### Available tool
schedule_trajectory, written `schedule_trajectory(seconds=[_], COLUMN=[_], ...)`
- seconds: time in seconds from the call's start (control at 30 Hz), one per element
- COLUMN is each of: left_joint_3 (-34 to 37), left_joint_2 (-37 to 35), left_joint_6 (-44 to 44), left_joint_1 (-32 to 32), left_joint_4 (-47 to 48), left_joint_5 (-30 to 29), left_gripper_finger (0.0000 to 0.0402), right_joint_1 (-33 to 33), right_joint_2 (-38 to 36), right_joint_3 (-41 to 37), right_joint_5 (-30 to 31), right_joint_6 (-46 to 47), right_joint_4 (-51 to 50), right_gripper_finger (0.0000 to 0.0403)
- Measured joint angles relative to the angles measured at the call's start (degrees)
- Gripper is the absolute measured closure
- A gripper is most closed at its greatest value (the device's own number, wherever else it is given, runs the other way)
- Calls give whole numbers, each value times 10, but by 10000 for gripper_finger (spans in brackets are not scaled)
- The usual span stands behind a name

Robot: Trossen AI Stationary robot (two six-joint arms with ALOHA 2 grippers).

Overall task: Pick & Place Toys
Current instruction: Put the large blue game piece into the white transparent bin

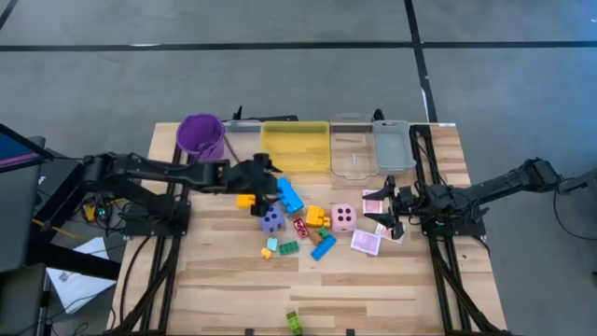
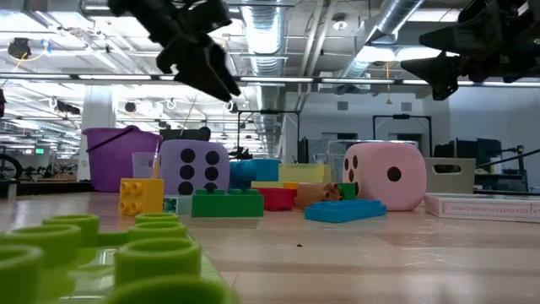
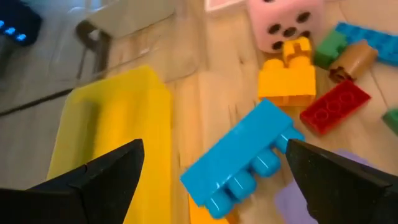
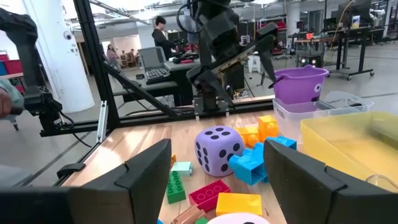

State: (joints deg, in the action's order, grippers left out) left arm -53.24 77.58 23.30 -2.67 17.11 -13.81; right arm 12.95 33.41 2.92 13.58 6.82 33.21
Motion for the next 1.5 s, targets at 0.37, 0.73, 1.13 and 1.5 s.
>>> schedule_trajectory(seconds=[0.37, 0.73, 1.13, 1.5], left_joint_3=[-121, -172, -173, -171], left_joint_2=[159, 209, 211, 220], left_joint_6=[134, 181, 185, 185], left_joint_1=[-6, -30, -30, -30], left_joint_4=[121, 150, 150, 154], left_joint_5=[7, 55, 92, 96], left_gripper_finger=[18, 18, 18, 18], right_joint_1=[0, 0, 0, 0], right_joint_2=[0, 0, 0, 0], right_joint_3=[0, 0, 0, 0], right_joint_5=[0, 0, 0, 0], right_joint_6=[-8, -8, -14, -14], right_joint_4=[-4, -6, -6, -6], right_gripper_finger=[154, 154, 154, 154])
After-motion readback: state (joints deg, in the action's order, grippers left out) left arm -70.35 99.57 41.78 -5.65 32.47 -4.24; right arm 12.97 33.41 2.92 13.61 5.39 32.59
